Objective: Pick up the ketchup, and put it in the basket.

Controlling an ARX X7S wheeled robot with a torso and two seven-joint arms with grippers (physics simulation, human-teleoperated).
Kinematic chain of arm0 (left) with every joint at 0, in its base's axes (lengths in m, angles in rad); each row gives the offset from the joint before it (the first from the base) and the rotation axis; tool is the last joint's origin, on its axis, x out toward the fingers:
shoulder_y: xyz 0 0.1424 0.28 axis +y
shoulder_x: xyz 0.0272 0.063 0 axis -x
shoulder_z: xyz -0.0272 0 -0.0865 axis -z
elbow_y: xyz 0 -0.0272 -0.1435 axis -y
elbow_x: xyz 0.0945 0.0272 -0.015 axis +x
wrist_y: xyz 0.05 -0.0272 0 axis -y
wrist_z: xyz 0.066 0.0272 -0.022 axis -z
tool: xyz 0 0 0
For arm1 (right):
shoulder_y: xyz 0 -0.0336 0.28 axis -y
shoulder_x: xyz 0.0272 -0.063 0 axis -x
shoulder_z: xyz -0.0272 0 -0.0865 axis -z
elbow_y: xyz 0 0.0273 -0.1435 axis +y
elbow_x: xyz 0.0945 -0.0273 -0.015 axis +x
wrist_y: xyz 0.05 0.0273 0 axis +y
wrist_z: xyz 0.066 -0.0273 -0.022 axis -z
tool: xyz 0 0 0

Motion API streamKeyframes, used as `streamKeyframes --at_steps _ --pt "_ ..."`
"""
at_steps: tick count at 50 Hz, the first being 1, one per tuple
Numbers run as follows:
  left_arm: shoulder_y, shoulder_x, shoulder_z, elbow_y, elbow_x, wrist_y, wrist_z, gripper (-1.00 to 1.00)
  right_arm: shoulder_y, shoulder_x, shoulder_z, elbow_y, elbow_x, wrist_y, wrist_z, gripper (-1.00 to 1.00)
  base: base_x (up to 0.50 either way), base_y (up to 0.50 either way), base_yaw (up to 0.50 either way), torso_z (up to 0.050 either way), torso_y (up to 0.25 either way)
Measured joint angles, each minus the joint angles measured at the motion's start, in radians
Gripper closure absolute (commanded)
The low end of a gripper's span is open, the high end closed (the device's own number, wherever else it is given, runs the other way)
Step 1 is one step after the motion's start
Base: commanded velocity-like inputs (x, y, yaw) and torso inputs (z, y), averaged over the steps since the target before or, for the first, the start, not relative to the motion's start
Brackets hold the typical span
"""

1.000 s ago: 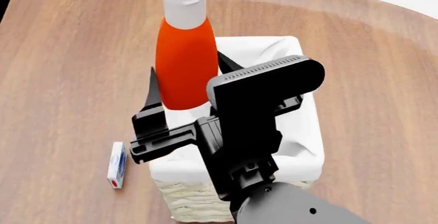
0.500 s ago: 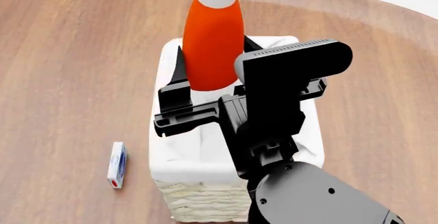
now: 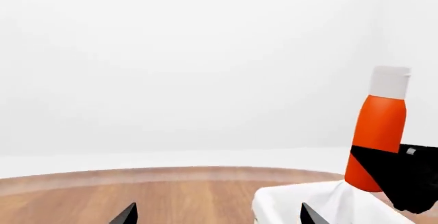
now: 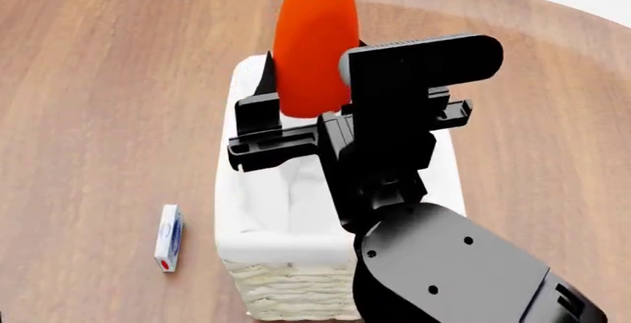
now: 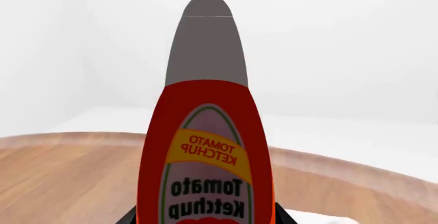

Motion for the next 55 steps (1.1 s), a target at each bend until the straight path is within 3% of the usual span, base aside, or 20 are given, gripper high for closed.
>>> streamKeyframes --at_steps 25,55 --pt "0.142 0.031 -0.058 -0.029 0.036 0.090 0.013 -1.00 0.041 -0.044 0.032 0.032 0.081 0.092 0.175 1.00 0.00 0.00 0.00 0.000 0.000" --pt "0.161 0.046 -0.065 -0.047 0.034 0.113 0.024 -1.00 0.137 -0.072 0.046 0.063 0.270 0.287 0.354 1.00 0.00 0.00 0.00 0.000 0.000"
